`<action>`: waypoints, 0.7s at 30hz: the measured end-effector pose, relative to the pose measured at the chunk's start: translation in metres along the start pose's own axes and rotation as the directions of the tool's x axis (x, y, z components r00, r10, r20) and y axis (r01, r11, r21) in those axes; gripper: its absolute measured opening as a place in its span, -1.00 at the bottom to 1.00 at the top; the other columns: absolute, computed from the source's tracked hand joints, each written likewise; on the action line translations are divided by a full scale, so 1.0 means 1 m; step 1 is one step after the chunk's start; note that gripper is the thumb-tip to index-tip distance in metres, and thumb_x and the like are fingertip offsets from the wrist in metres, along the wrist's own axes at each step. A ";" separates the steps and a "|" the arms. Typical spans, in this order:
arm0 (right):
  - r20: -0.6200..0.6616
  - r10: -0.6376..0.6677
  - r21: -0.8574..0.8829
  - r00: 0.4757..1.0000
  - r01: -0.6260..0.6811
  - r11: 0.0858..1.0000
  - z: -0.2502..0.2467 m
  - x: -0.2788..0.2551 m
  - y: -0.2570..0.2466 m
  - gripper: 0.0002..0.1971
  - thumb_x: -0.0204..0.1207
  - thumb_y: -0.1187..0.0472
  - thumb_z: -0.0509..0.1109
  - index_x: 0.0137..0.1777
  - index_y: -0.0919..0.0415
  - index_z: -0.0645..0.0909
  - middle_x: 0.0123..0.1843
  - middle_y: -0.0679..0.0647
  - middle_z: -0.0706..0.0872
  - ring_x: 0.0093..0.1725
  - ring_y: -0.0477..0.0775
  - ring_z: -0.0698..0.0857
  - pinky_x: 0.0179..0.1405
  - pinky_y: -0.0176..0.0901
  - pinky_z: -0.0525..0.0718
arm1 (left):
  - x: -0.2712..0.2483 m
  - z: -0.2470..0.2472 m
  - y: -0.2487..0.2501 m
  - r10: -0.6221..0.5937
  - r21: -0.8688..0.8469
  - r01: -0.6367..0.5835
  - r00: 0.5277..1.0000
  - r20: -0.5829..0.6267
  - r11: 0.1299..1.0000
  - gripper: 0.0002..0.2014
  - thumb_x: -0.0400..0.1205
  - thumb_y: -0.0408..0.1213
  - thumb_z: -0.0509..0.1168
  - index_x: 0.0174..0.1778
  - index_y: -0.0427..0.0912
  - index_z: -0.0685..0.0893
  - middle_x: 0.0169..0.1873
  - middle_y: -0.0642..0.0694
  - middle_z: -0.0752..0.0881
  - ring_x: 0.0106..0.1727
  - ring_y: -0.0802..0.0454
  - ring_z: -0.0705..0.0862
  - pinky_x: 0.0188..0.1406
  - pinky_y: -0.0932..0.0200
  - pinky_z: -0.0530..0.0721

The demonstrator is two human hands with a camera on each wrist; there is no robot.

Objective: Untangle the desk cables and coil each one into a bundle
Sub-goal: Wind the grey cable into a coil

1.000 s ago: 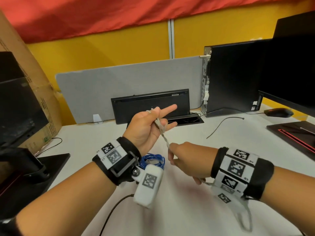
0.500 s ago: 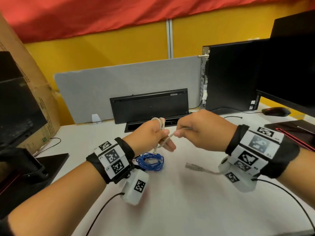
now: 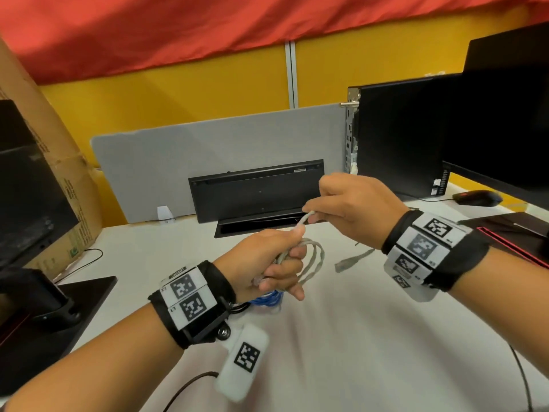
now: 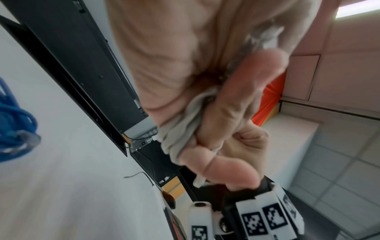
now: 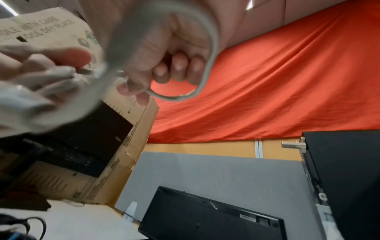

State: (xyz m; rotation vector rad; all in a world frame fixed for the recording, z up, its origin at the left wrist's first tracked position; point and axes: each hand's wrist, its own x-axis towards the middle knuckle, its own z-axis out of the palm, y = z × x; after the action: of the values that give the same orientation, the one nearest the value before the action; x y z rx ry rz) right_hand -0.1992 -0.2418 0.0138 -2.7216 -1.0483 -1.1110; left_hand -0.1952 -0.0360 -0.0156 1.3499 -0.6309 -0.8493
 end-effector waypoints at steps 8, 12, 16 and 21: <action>0.200 0.484 0.546 0.852 -0.507 0.667 0.024 0.009 -0.018 -0.74 0.63 0.35 0.32 0.21 0.19 0.76 -0.05 0.07 0.83 -0.01 0.11 0.78 0.10 0.00 0.72 | 0.004 -0.004 0.005 0.049 -0.207 -0.047 0.999 0.005 0.977 -0.60 0.76 -0.07 0.04 -0.40 -0.12 0.38 -0.78 0.06 0.31 -0.79 0.16 0.31 -0.19 0.08 0.72; 0.615 0.400 0.785 0.680 -0.577 -0.226 0.025 0.006 -0.028 -0.61 0.59 0.28 0.25 0.41 0.24 0.58 0.30 0.24 0.72 0.35 0.33 0.63 0.32 0.24 0.61 | 0.003 -0.014 -0.001 0.070 -0.268 -0.072 0.997 -0.019 0.961 -0.60 0.74 -0.03 0.05 -0.39 -0.11 0.40 -0.79 0.06 0.33 -0.79 0.16 0.32 -0.13 0.09 0.73; 0.579 0.151 0.813 0.801 -0.554 -0.178 0.029 -0.003 -0.034 -0.62 0.52 0.52 0.30 0.34 0.36 0.59 0.15 0.37 0.71 0.12 0.50 0.63 0.00 0.11 0.64 | 0.003 -0.017 -0.005 0.093 -0.299 -0.092 0.996 -0.012 0.950 -0.59 0.77 -0.02 0.00 -0.36 -0.13 0.37 -0.78 0.05 0.34 -0.75 0.13 0.36 -0.07 0.09 0.71; 0.478 0.468 0.776 0.743 -0.607 0.171 0.042 -0.005 -0.044 -0.76 0.51 0.48 0.35 -0.15 0.17 0.79 -0.22 0.29 0.80 -0.26 0.31 0.72 -0.36 0.07 0.64 | 0.003 -0.014 -0.006 0.063 0.016 -0.062 0.997 -0.044 0.998 -0.57 0.79 -0.03 -0.05 -0.35 -0.16 0.40 -0.69 -0.01 0.40 -0.39 -0.08 0.66 0.18 -0.05 0.55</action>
State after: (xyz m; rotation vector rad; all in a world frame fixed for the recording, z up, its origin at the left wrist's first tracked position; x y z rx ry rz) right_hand -0.2020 -0.1995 -0.0305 -1.8700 -0.3292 -0.0715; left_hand -0.1826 -0.0307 -0.0241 1.3514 -0.6426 -0.7636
